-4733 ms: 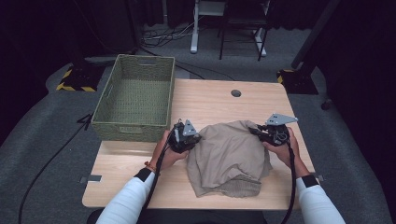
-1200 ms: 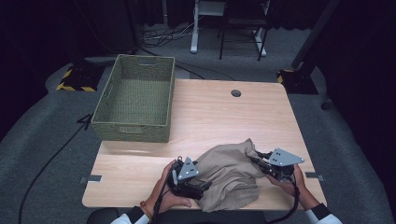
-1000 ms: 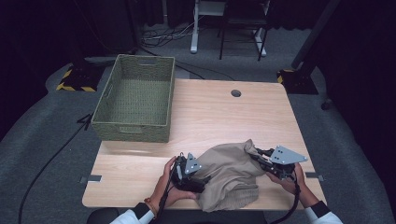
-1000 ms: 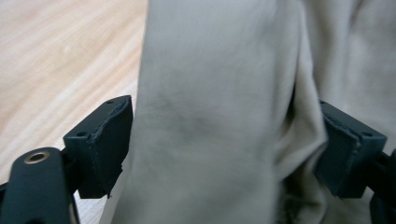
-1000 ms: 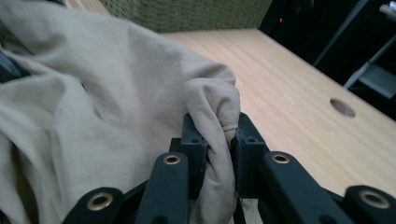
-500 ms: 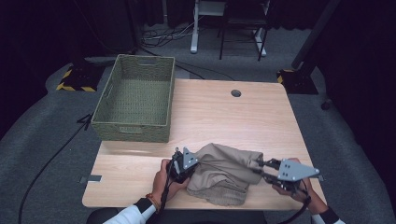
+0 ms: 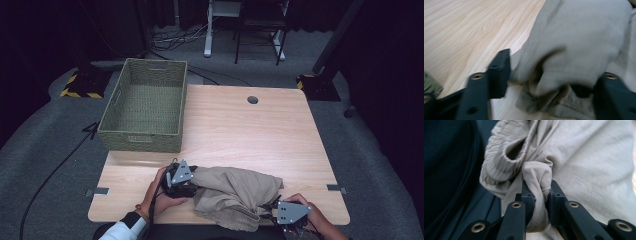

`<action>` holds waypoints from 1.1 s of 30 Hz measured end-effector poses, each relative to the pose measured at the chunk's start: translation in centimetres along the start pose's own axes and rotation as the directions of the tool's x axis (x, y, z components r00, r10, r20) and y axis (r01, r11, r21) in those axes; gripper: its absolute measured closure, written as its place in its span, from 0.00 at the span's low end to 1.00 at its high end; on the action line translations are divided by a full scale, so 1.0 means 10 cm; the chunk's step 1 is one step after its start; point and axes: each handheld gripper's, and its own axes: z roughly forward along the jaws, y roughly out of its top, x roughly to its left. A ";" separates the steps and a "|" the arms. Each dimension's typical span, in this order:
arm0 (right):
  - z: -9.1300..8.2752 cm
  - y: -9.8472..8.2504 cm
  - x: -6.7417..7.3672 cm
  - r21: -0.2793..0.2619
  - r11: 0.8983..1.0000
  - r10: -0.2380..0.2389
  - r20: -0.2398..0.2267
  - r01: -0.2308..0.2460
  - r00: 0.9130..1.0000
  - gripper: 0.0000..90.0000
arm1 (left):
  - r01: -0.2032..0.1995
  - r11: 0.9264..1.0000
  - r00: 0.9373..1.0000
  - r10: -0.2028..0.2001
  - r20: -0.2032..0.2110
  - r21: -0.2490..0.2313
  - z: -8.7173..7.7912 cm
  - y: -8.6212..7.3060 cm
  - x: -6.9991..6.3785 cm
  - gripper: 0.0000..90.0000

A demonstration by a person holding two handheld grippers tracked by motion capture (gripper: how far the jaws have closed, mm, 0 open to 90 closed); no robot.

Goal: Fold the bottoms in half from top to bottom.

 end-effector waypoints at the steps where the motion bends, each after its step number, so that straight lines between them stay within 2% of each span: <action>1: 0.00 0.00 -0.01 0.000 1.000 -0.001 0.005 0.001 1.000 0.87 | -0.009 1.000 1.000 0.009 -0.011 -0.012 -0.04 0.00 -0.01 0.45; 3: 0.01 0.00 -0.04 0.009 1.000 0.008 0.029 -0.008 1.000 0.87 | -0.003 1.000 1.000 0.003 -0.011 -0.031 -0.15 0.01 0.00 0.45; 4: 0.00 -0.01 -0.06 0.013 1.000 0.017 0.035 -0.018 0.999 0.87 | 0.013 0.998 1.000 -0.013 -0.004 -0.068 -0.23 0.01 0.03 0.44; 5: 0.00 -0.02 -0.07 0.012 1.000 0.025 0.045 -0.025 0.999 0.87 | 0.037 0.994 0.999 -0.037 0.001 -0.104 -0.31 0.02 0.07 0.44; 8: -0.01 -0.06 -0.13 0.010 0.999 0.053 0.057 -0.053 0.997 0.87 | 0.077 0.986 0.997 -0.075 0.022 -0.147 -0.42 0.04 0.13 0.39; 10: 0.00 -0.09 -0.15 0.001 0.998 0.057 0.053 -0.057 0.997 0.87 | 0.080 0.983 0.996 -0.072 0.055 -0.165 -0.42 0.08 0.14 0.33; 11: 0.00 -0.10 -0.16 -0.003 0.998 0.059 0.049 -0.059 0.997 0.87 | 0.076 0.983 0.994 -0.062 0.085 -0.168 -0.40 0.11 0.14 0.30; 13: -0.01 -0.11 -0.17 0.000 0.998 0.055 0.054 -0.055 0.997 0.87 | 0.087 0.988 0.988 -0.070 0.138 -0.126 -0.29 0.17 0.12 0.19; 15: -0.01 -0.12 -0.18 0.005 0.998 0.058 0.061 -0.058 0.996 0.87 | 0.073 0.995 0.985 -0.061 0.159 -0.075 -0.13 0.22 0.07 0.18; 17: -0.02 -0.13 -0.20 0.000 0.998 0.061 0.058 -0.062 0.996 0.87 | 0.037 0.999 0.988 -0.034 0.153 -0.013 0.03 0.25 0.03 0.18; 18: -0.02 -0.14 -0.20 0.000 0.998 0.068 0.056 -0.068 0.996 0.87 | 0.036 0.999 0.987 -0.036 0.154 -0.002 0.09 0.25 0.04 0.18; 19: -0.03 -0.14 -0.20 0.001 0.998 0.069 0.059 -0.069 0.996 0.87 | 0.041 0.999 0.985 -0.042 0.166 0.008 0.15 0.26 0.04 0.20; 20: -0.03 -0.14 -0.21 0.004 0.998 0.066 0.061 -0.066 0.996 0.87 | 0.035 0.999 0.987 -0.037 0.158 0.016 0.19 0.27 0.03 0.35; 21: -0.03 -0.14 -0.21 0.008 0.998 0.064 0.063 -0.064 0.996 0.87 | 0.000 1.000 0.993 -0.002 0.115 0.019 0.23 0.29 0.02 0.50; 23: -0.04 -0.15 -0.22 0.017 0.997 0.073 0.081 -0.075 0.994 0.87 | -0.044 0.999 0.992 0.044 0.122 0.000 0.22 0.31 0.00 0.78; 24: -0.05 -0.16 -0.23 0.024 0.997 0.074 0.092 -0.077 0.993 0.87 | -0.069 0.998 0.994 0.069 0.085 -0.005 0.21 0.33 -0.03 0.83; 25: -0.06 -0.16 -0.23 0.030 0.996 0.079 0.110 -0.083 0.991 0.87 | -0.087 0.996 0.993 0.088 0.081 -0.020 0.17 0.35 -0.05 0.87; 29: -0.11 -0.19 -0.28 0.022 0.990 0.134 0.181 -0.140 0.974 0.87 | -0.138 0.985 0.989 0.142 0.030 -0.105 -0.03 0.42 -0.15 0.88; 30: -0.13 -0.20 -0.30 0.009 0.987 0.158 0.193 -0.162 0.968 0.87 | -0.168 0.979 0.985 0.172 0.025 -0.114 -0.07 0.41 -0.21 0.88; 31: -0.13 -0.20 -0.31 0.010 0.983 0.178 0.204 -0.184 0.963 0.87 | -0.215 0.970 0.976 0.218 0.014 -0.113 -0.10 0.40 -0.28 0.88; 32: -0.12 -0.21 -0.31 0.019 0.981 0.184 0.213 -0.192 0.960 0.87 | -0.274 0.955 0.961 0.277 0.007 -0.111 -0.12 0.37 -0.38 0.88; 33: -0.11 -0.23 -0.32 0.034 0.980 0.185 0.220 -0.197 0.958 0.87 | -0.351 0.929 0.935 0.355 0.016 -0.113 -0.14 0.33 -0.52 0.88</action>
